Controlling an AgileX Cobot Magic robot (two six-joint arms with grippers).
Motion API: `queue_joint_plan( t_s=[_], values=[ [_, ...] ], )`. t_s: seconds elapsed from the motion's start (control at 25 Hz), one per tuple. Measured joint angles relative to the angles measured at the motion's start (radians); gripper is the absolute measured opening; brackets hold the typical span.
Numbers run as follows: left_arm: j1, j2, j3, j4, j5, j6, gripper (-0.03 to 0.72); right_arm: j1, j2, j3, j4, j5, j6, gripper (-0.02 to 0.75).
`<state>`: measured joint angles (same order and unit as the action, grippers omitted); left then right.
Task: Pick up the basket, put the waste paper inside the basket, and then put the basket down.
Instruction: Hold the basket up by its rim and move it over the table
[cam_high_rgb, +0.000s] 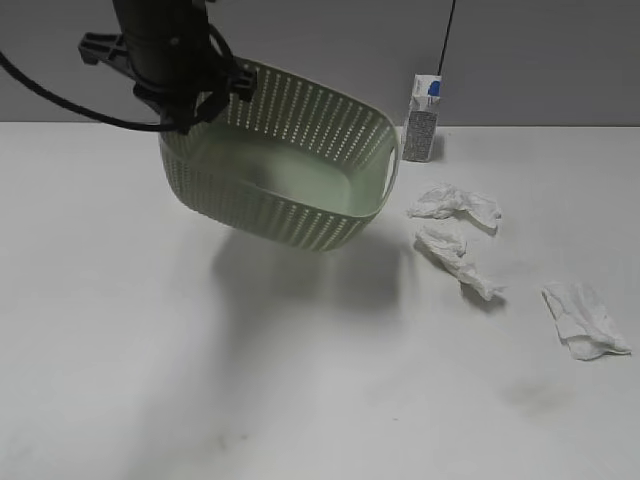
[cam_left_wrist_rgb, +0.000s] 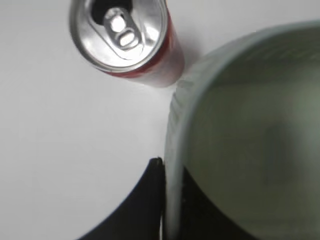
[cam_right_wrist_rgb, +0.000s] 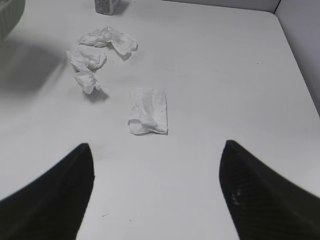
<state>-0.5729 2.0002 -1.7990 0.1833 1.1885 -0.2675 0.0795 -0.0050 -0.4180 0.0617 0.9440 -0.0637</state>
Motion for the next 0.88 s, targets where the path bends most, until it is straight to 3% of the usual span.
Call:
queue_joint_plan(
  t_s=[0.12, 0.36, 0.48, 0.68, 0.88],
  values=[
    [-0.020, -0.036, 0.038, 0.021, -0.020, -0.051, 0.000, 0.000, 0.013, 0.000, 0.000, 0.000, 0.000, 0.590],
    [-0.058, -0.171, 0.388, 0.110, -0.209, -0.270, 0.000, 0.000, 0.205, -0.032, 0.028, -0.032, 0.025, 0.590],
    [-0.060, -0.247, 0.515, 0.124, -0.311, -0.313, 0.000, 0.000, 0.363, -0.053, 0.069, -0.074, 0.044, 0.590],
    [-0.061, -0.254, 0.572, 0.174, -0.318, -0.329, 0.000, 0.000, 0.700, -0.076, 0.138, -0.215, 0.047, 0.585],
    [-0.061, -0.253, 0.573, 0.176, -0.320, -0.330, 0.000, 0.000, 1.075, -0.137, 0.149, -0.409, 0.036, 0.527]
  ],
)
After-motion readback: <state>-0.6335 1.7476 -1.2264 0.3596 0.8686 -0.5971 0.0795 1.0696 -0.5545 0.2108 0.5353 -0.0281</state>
